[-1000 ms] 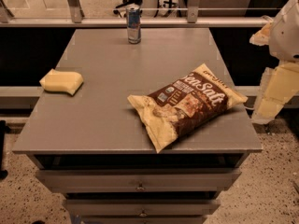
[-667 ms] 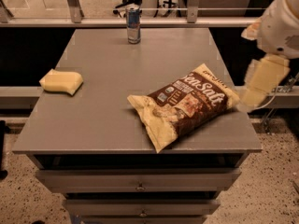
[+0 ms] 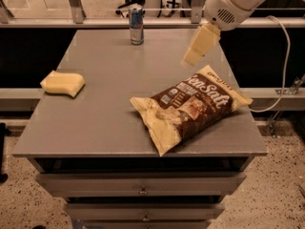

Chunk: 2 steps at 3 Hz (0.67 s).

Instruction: Move redbull can near sponge

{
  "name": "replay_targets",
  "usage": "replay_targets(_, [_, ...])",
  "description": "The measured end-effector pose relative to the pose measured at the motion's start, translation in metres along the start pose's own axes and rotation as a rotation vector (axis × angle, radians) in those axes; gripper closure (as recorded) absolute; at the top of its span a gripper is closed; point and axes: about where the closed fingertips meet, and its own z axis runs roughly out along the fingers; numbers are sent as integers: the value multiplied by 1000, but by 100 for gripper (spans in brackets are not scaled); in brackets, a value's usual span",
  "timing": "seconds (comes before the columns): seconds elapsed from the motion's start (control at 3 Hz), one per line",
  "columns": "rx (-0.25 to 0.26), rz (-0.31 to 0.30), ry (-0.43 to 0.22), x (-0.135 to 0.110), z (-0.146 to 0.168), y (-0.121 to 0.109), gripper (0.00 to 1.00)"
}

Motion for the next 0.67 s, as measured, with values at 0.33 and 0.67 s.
replay_targets(0.33, [-1,-1,1,0,0,0,0])
replay_targets(0.67, [0,74,-94,-10,23,-13,0])
